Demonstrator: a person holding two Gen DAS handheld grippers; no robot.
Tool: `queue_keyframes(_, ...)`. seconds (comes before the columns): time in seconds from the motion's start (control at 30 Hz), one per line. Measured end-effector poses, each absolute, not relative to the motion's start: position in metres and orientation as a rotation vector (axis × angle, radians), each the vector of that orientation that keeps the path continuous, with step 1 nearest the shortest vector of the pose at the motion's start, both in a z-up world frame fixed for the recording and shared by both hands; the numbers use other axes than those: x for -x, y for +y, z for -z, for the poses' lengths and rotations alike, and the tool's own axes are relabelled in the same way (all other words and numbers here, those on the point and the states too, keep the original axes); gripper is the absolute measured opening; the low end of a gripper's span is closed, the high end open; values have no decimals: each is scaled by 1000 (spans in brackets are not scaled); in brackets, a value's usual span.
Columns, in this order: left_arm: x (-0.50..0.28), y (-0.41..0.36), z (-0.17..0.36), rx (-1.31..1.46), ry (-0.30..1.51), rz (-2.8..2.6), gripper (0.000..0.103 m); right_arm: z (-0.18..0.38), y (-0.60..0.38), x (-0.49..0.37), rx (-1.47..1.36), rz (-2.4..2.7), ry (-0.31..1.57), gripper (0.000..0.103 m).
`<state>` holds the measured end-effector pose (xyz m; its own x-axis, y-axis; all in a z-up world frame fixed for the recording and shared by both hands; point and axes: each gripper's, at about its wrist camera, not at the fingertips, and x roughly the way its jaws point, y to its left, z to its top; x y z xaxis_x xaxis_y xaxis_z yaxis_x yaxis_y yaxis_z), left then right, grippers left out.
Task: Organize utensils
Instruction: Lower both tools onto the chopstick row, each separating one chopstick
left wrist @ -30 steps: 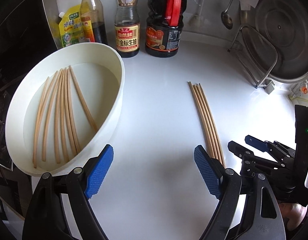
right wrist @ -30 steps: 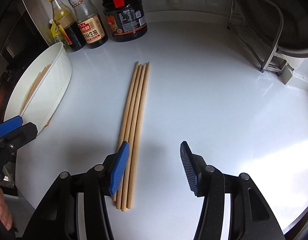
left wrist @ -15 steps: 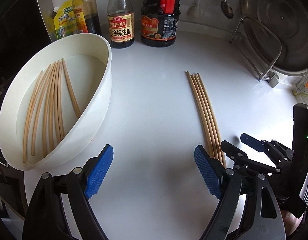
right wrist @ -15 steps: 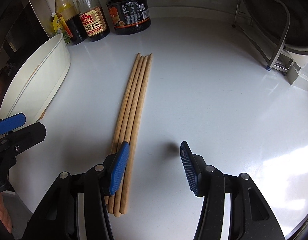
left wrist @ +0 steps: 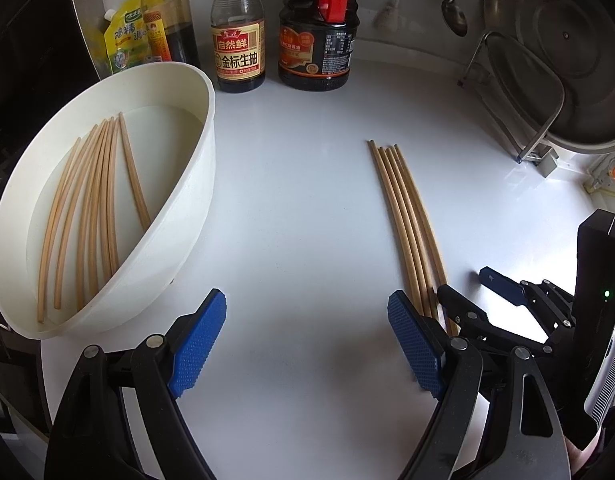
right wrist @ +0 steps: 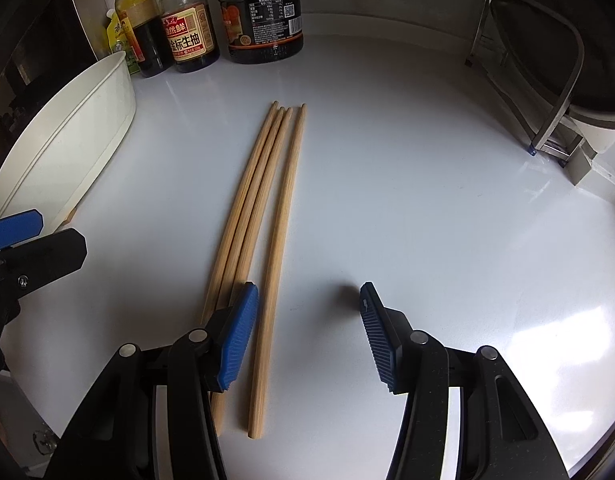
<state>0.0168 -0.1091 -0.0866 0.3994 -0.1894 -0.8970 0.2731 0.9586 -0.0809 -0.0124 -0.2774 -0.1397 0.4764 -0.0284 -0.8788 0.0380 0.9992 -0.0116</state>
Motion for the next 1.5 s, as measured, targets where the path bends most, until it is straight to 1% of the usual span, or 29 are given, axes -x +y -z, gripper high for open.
queue_keyframes(0.5, -20, -153, 115, -109, 1160, 327, 82, 137, -323, 12, -17, 46, 1034, 51)
queue_keyframes(0.97, -26, -166, 134, -146, 1188, 313, 82, 133, -338, 16, -43, 46, 1022, 51)
queue_keyframes(1.27, -27, -169, 140, -147, 1187, 304, 87, 133, -340, 13, -44, 53, 1016, 51)
queue_keyframes(1.5, -28, -168, 143, -171, 1182, 272, 88, 133, -342, 11, -35, 65, 1008, 51)
